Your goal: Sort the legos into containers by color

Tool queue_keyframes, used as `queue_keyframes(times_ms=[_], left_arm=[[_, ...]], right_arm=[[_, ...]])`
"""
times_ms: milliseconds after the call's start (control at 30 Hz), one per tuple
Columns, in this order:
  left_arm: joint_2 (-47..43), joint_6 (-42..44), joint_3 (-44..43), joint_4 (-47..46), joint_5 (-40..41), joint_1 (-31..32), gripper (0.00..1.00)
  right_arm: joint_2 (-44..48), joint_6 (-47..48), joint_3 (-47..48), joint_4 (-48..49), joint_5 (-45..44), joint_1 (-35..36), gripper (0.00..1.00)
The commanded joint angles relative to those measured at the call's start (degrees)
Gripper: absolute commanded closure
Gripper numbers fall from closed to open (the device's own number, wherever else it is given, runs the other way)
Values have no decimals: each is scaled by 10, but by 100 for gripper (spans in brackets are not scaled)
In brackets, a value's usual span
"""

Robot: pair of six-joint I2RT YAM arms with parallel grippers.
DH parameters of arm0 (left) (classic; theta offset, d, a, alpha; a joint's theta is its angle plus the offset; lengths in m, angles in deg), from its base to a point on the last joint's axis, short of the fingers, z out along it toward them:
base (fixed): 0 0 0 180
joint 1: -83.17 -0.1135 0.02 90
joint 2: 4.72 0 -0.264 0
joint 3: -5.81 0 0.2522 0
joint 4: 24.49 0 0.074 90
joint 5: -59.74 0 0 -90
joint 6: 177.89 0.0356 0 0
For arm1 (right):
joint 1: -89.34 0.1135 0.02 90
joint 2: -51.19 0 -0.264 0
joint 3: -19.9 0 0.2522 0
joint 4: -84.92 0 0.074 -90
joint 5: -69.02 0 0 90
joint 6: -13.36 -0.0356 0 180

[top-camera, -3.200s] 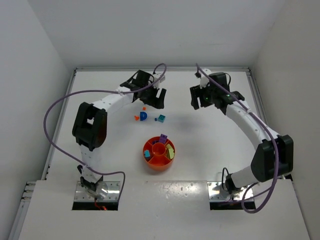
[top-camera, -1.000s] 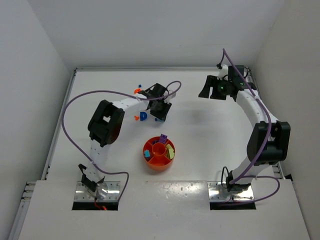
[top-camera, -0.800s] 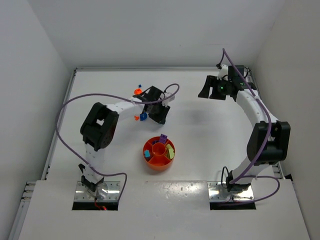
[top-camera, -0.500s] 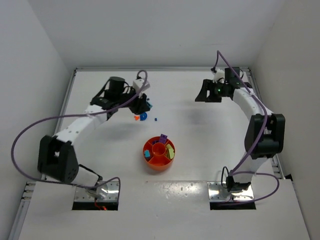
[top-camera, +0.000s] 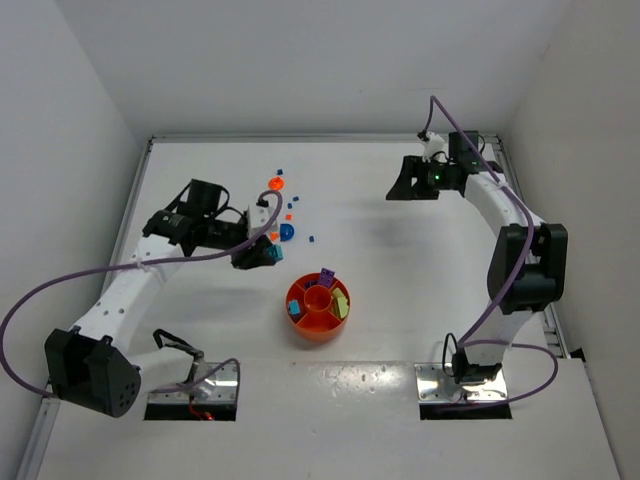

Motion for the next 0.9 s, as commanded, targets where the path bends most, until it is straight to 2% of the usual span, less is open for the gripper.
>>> queue_keyframes(times_ms=[0, 233, 467, 867], left_arm=[[-13, 118, 24, 77, -40, -5, 82], [-30, 204, 60, 101, -19, 25, 82], [-24, 239, 72, 96, -14, 77, 73], [24, 239, 77, 45, -31, 114, 69]], right_arm=[[-1, 2, 22, 27, 18, 3, 33], [11, 2, 6, 32, 18, 3, 33], [33, 2, -15, 37, 18, 3, 33], [56, 2, -21, 26, 8, 3, 33]])
